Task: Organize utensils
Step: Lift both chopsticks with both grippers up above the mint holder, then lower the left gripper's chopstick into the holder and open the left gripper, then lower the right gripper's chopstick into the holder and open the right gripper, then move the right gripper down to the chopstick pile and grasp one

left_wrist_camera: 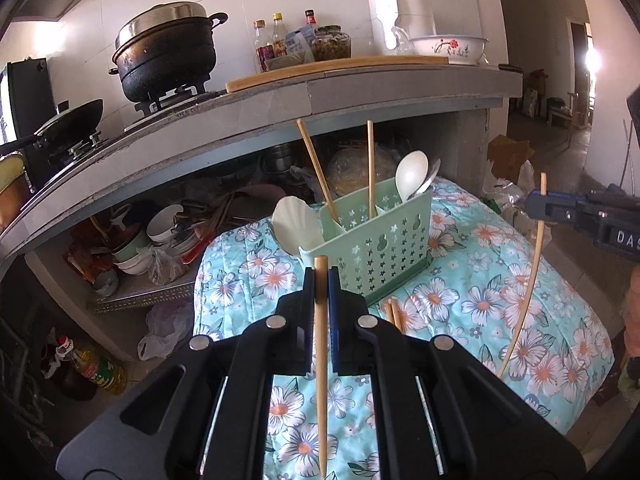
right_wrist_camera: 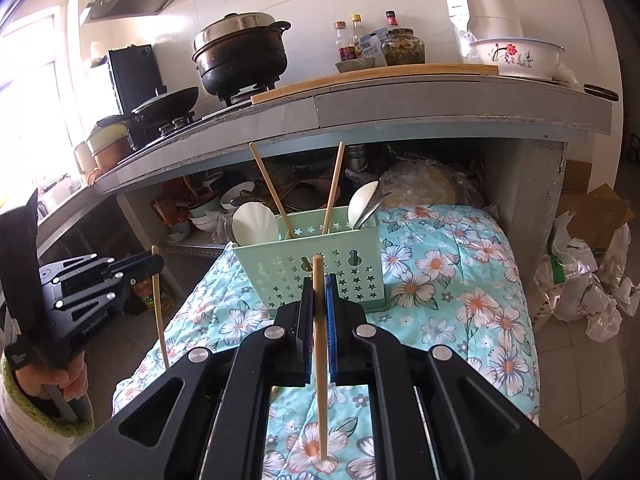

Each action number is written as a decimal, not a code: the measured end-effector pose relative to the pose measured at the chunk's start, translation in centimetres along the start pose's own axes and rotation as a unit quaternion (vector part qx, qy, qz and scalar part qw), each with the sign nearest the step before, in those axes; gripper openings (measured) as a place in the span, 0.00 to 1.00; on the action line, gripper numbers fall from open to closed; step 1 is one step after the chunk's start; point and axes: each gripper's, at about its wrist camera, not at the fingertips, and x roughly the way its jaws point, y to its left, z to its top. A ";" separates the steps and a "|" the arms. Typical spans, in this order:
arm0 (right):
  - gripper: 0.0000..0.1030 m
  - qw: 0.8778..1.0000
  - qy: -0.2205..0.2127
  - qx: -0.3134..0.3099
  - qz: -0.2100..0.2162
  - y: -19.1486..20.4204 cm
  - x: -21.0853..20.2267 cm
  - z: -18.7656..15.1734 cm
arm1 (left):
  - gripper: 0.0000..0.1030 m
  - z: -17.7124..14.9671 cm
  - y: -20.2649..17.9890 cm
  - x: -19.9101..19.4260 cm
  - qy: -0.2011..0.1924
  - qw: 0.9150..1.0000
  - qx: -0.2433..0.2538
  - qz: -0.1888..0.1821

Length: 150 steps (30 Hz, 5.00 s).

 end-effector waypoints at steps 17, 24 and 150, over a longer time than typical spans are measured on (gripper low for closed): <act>0.06 0.999 0.001 0.044 0.022 -3.5 0.5 -0.8 | 0.05 11.0 4.6 -3.7 -0.166 0.978 -0.103 -0.070; 0.06 0.998 0.003 0.053 0.029 -4.3 1.0 -0.9 | 0.05 14.5 4.2 -0.7 -0.200 0.969 -0.120 -0.077; 0.23 0.914 0.274 0.249 0.166 0.5 15.6 -14.9 | 0.75 -14.5 7.2 7.6 0.126 0.978 -0.167 -0.012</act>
